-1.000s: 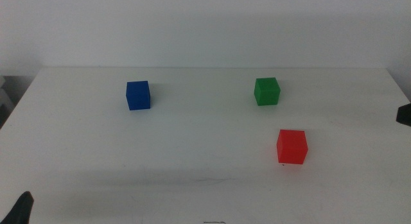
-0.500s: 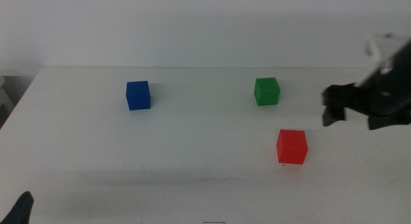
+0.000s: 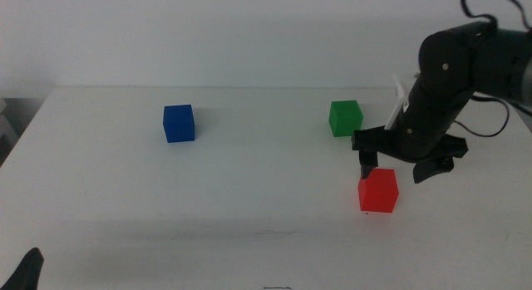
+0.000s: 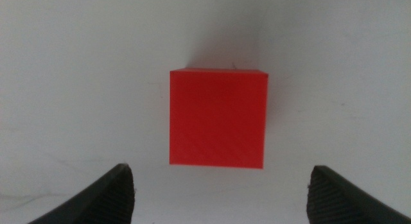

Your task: Stack red cubes first, then green, then blue cubes in a specific spot.

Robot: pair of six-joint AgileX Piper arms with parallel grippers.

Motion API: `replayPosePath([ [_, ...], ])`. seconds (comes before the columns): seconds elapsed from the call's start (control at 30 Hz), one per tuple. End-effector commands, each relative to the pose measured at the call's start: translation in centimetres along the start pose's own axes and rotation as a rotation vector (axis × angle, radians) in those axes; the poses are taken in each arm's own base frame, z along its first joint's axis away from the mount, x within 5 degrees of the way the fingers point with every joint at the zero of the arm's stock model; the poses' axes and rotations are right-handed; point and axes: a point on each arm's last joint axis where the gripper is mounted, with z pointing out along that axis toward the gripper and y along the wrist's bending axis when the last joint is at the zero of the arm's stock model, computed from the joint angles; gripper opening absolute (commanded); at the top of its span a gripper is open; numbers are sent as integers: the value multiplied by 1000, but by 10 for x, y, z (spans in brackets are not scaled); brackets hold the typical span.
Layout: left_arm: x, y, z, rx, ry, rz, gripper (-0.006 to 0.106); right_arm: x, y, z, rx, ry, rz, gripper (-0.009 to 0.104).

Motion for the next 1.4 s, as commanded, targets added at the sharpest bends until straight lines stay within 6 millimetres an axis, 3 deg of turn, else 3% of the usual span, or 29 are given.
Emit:
replayPosePath([
  [0.0, -10, 0, -2, 6, -106, -16, 91, -7, 3, -17, -33, -77, 0, 78],
  [0.57, -10, 0, -2, 6, -106, -16, 91, -19, 5, 39, 26, -64, 19, 65],
  [0.7, -10, 0, -2, 6, -106, -16, 91, -19, 6, 44, 20, -66, 27, 45],
  [0.77, -10, 0, -2, 6, -106, -16, 91, -20, 7, 43, 18, -69, 28, 25],
  [0.8, -10, 0, -2, 6, -106, -16, 91, -19, 5, 40, 28, -67, 18, 5],
  [0.87, -10, 0, -2, 6, -106, -16, 91, -18, 7, 33, 33, -72, 4, -2],
  [0.97, -10, 0, -2, 6, -106, -16, 91, -19, 20, 15, 24, -92, -22, -1],
  [1.13, -10, 0, -2, 6, -106, -16, 91, -27, 63, -10, -3, -136, -82, -1],
  [1.37, -10, 0, -2, 6, -106, -16, 91, -26, 123, -2, 13, -81, -161, -1],
])
